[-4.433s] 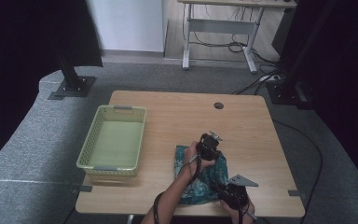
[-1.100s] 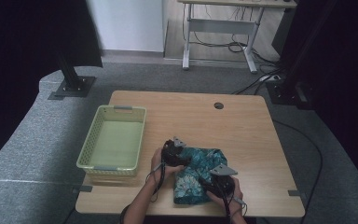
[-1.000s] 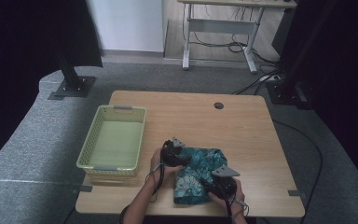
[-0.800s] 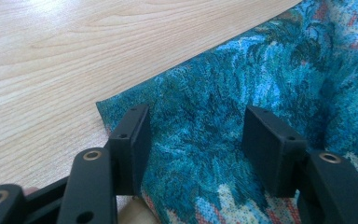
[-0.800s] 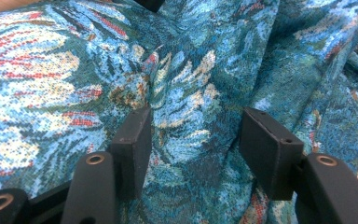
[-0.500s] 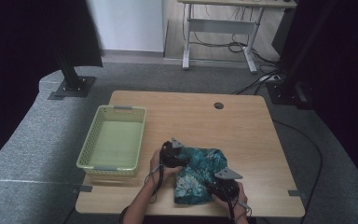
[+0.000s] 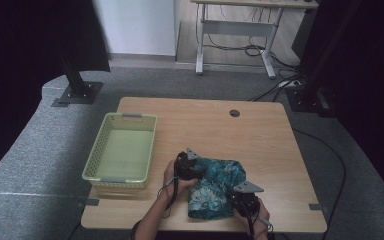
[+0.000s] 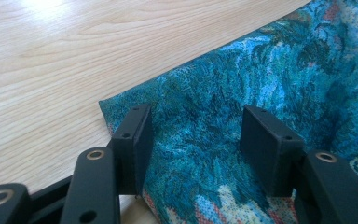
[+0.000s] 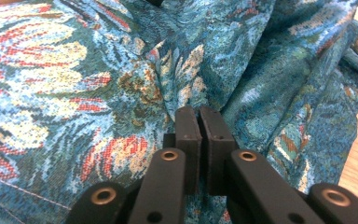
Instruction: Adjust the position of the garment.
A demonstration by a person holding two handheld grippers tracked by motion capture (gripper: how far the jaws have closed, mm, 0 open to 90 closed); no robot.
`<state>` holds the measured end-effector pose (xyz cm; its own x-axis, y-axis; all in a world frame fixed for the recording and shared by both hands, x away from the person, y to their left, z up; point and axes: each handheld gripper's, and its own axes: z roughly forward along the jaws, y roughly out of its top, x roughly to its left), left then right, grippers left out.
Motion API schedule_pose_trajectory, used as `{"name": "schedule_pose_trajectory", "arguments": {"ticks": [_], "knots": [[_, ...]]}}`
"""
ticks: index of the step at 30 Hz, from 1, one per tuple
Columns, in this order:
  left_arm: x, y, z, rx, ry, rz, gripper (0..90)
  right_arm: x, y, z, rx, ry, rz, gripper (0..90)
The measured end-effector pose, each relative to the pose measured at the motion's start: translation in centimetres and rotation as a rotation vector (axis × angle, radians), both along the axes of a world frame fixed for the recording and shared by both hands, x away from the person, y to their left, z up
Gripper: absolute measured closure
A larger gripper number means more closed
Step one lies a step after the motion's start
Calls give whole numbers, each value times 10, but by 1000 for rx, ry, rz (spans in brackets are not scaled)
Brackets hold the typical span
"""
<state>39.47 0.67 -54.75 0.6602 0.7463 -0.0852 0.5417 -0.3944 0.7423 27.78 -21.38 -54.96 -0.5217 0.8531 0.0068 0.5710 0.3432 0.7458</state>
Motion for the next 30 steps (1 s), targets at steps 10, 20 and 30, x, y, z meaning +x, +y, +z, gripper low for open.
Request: {"name": "schedule_pose_trajectory", "arguments": {"ticks": [10,20,30], "knots": [[-4,-13,-1,-11,3,-26,439,-14,-24,3,-25,-16,-22,877],[-10,-30,-2,-18,-3,-65,440,-30,-50,5,-41,-25,-48,878],[-11,-53,-2,27,-35,-96,433,-29,-62,7,-85,-64,-84,675]]}}
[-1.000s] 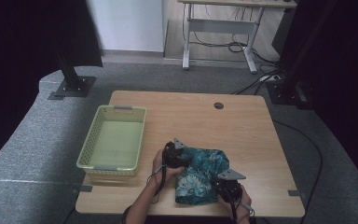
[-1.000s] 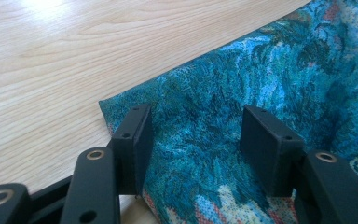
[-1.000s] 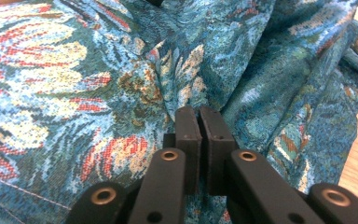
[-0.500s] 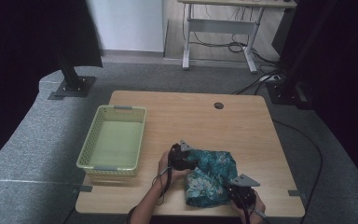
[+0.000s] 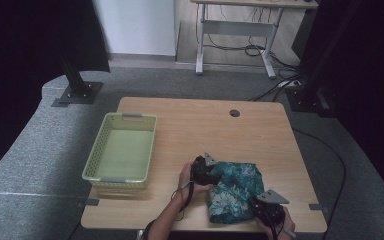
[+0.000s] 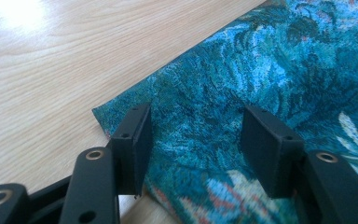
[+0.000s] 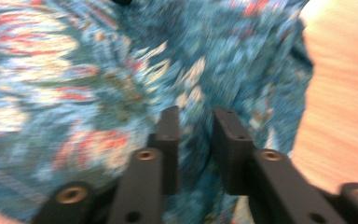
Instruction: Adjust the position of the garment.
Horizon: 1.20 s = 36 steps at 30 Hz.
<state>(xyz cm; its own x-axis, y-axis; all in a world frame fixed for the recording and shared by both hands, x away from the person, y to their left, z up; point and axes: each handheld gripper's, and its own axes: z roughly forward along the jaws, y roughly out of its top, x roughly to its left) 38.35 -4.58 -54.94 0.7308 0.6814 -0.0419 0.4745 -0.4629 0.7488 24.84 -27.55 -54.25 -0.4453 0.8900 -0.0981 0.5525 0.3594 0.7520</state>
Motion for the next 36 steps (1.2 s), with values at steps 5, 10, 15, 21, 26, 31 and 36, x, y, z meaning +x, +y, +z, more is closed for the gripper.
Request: {"name": "schedule_pose_trajectory", "arguments": {"ticks": [5,10,15,21,26,31,36], "knots": [[1,-7,-1,-4,-7,-8,434,-4,0,9,22,-52,0,607],[0,-13,-1,2,-11,-15,433,-4,4,11,44,-59,48,544],[-2,-18,-1,5,-11,-29,433,-3,8,4,38,-21,76,496],[-4,-22,-1,7,-13,-38,431,-1,4,-6,47,20,59,471],[-4,-26,0,14,-14,-47,430,0,-1,-9,49,34,45,461],[-5,-31,0,19,-12,-52,428,1,-10,-10,67,45,40,457],[-6,-37,0,21,-13,-60,425,0,-18,-11,74,42,30,457]]}}
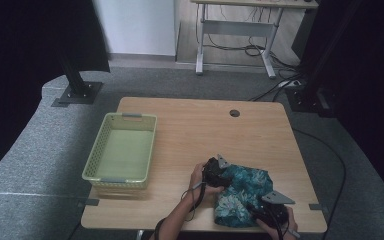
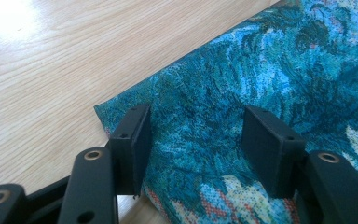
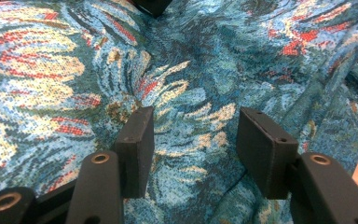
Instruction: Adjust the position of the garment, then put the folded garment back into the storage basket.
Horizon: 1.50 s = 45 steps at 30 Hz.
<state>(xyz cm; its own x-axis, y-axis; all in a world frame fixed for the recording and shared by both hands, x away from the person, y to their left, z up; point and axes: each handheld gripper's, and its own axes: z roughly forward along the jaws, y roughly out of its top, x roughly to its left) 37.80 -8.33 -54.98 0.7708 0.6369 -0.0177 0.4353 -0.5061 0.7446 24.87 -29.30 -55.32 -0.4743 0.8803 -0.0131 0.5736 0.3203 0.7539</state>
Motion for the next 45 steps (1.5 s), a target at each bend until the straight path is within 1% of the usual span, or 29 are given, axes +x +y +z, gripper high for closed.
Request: {"name": "schedule_pose_trajectory", "arguments": {"ticks": [1,8,13,15,18,21,24,27,29,34,37,40,43,45], "knots": [[0,-1,0,5,0,-6,425,0,-2,0,1,-2,0,457],[-2,-5,0,-6,0,-11,422,-5,-8,-2,10,-12,-7,457],[-1,-3,2,16,10,-4,418,-3,-8,-1,7,-6,-5,454],[-1,0,4,6,9,4,413,-2,-8,-1,6,-6,-3,454],[-1,9,8,-23,12,30,413,-2,-8,-1,11,-9,1,451],[-2,17,12,-40,8,51,413,-2,-9,-1,16,-7,5,448],[-4,25,16,-48,6,56,412,-3,-10,1,23,-14,3,440],[-7,31,19,-47,2,67,402,-5,-11,3,37,-23,0,438],[-8,34,20,-50,5,71,399,-7,-12,4,41,-27,0,437],[-8,40,21,-62,25,76,395,-11,-14,5,48,-32,-4,433],[-8,42,21,-79,27,91,395,-11,-16,6,54,-36,-5,433],[-8,42,20,-86,39,99,388,-12,-16,7,58,-40,-2,432],[-9,43,18,-92,51,101,386,-12,-16,8,58,-41,2,433],[-7,44,17,-105,60,104,386,-11,-16,8,48,-44,7,432]]}}
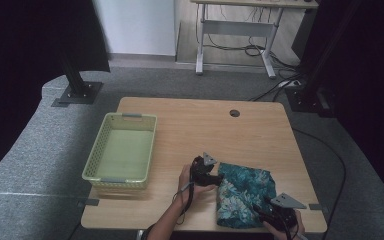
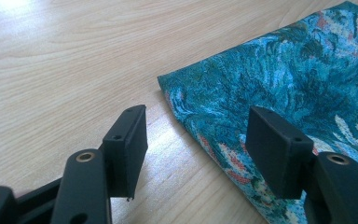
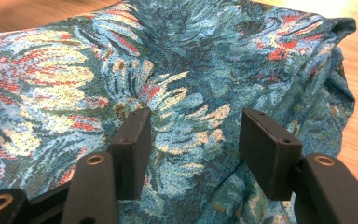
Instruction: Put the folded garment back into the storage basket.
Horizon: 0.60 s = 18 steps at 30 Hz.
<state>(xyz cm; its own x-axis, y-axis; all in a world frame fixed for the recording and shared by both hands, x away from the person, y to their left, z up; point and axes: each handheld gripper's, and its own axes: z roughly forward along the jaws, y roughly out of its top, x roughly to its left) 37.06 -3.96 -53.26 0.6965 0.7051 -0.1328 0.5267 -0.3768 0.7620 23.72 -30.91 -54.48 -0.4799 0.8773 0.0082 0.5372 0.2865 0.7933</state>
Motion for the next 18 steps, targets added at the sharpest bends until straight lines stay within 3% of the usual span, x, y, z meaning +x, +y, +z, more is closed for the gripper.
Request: {"name": "schedule_pose_trajectory", "arguments": {"ticks": [10,18], "knots": [[14,-4,-6,-66,63,48,387,-2,-2,4,20,-2,19,432],[23,-4,-9,-81,93,60,385,-2,-14,5,51,-2,-9,432]]}}
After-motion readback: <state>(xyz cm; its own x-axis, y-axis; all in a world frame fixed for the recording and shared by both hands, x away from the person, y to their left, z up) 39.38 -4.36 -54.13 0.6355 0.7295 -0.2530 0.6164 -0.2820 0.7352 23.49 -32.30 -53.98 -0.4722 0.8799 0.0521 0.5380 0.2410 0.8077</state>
